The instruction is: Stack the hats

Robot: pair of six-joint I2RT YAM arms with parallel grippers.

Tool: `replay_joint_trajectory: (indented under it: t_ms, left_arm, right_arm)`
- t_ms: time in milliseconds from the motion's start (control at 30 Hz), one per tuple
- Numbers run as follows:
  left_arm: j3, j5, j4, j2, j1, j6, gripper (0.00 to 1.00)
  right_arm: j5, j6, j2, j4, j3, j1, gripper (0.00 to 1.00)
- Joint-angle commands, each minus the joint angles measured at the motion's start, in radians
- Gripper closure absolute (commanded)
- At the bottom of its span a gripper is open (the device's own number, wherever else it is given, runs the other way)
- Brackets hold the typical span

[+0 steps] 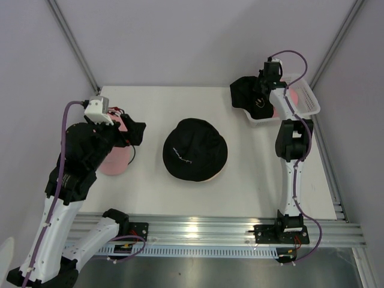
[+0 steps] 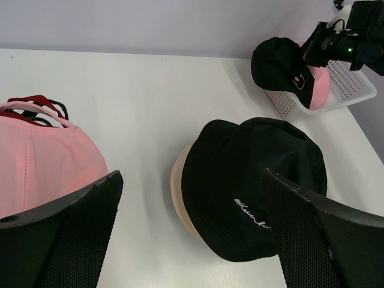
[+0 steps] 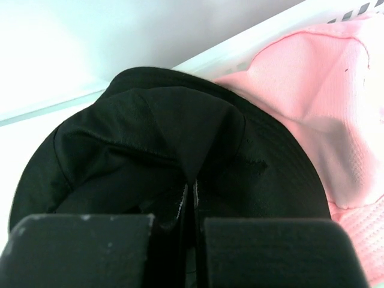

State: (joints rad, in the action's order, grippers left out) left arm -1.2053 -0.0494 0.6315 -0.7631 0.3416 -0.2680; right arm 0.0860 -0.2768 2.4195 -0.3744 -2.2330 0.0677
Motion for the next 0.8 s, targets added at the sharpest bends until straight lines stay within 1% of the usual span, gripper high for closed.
replay_joint_trajectory:
  t_ms: [0,33,67,100,133,200,233,300,333,400,433,467,500,567,600,633,700,733,767]
  left_arm:
    - [-0.042,0.011,-0.015,-0.007,-0.001,0.023,0.01]
    - [-0.046,0.032,-0.018,-0.013,-0.003,0.020,0.01]
    - [-0.045,0.042,-0.019,-0.018,-0.001,0.015,0.00]
    - [-0.043,0.042,-0.023,-0.021,-0.001,0.007,0.01]
    - [-0.048,0.054,-0.023,-0.033,-0.001,-0.006,0.01]
    - [-0.056,0.074,-0.015,-0.044,-0.001,-0.020,0.01]
    - [-0.057,0.079,-0.013,-0.048,-0.001,-0.037,0.01]
    - [-0.060,0.079,-0.027,-0.047,-0.001,-0.056,0.01]
    - [-0.057,0.079,-0.035,-0.045,-0.001,-0.077,0.00]
    - [-0.053,0.089,-0.064,-0.044,-0.001,-0.092,0.01]
    - [-0.051,0.094,-0.076,-0.045,-0.001,-0.111,0.01]
    - [-0.048,0.117,-0.088,-0.050,-0.001,-0.118,0.00]
    - [-0.045,0.132,-0.114,-0.054,-0.001,-0.129,0.00]
    - [-0.045,0.152,-0.134,-0.065,-0.003,-0.146,0.00]
    - [-0.046,0.154,-0.147,-0.074,-0.001,-0.154,0.00]
    - [-0.048,0.139,-0.144,-0.074,-0.001,-0.174,0.00]
    - [-0.045,0.080,-0.118,-0.055,-0.003,-0.188,0.00]
    - [-0.042,-0.010,-0.104,-0.039,-0.003,-0.188,0.01]
    - [-0.036,-0.050,-0.093,-0.021,-0.007,-0.186,0.01]
  right_arm:
    - [-0.081,-0.018,-0.137,-0.035,-0.040,-0.005,1.00]
    - [-0.189,-0.031,-0.199,-0.034,-0.030,-0.003,1.00]
    - [-0.236,-0.048,-0.235,-0.026,-0.014,-0.005,1.00]
    - [-0.277,-0.068,-0.273,0.006,0.034,-0.005,1.00]
    - [-0.355,-0.106,-0.348,0.032,0.064,-0.005,1.00]
    - [-0.419,-0.149,-0.417,0.104,0.137,-0.005,1.00]
    - [-0.472,-0.192,-0.451,0.126,0.154,-0.005,1.00]
    - [-0.523,-0.248,-0.531,0.181,0.189,-0.005,1.00]
    - [-0.578,-0.309,-0.552,0.196,0.196,-0.005,1.00]
    - [-0.621,-0.390,-0.611,0.257,0.222,-0.002,1.00]
    - [-0.684,-0.432,-0.631,0.302,0.272,0.001,1.00]
    - [-0.699,-0.523,-0.667,0.369,0.298,0.004,1.00]
    - [-0.709,-0.556,-0.686,0.418,0.324,0.024,1.00]
    - [-0.704,-0.613,-0.718,0.449,0.363,0.055,1.00]
    - [-0.701,-0.616,-0.741,0.453,0.371,0.075,1.00]
    - [-0.701,-0.618,-0.747,0.447,0.369,0.121,1.00]
    - [-0.701,-0.592,-0.760,0.407,0.358,0.170,1.00]
    - [-0.697,-0.578,-0.767,0.384,0.354,0.223,1.00]
    - [-0.692,-0.561,-0.775,0.321,0.352,0.251,1.00]
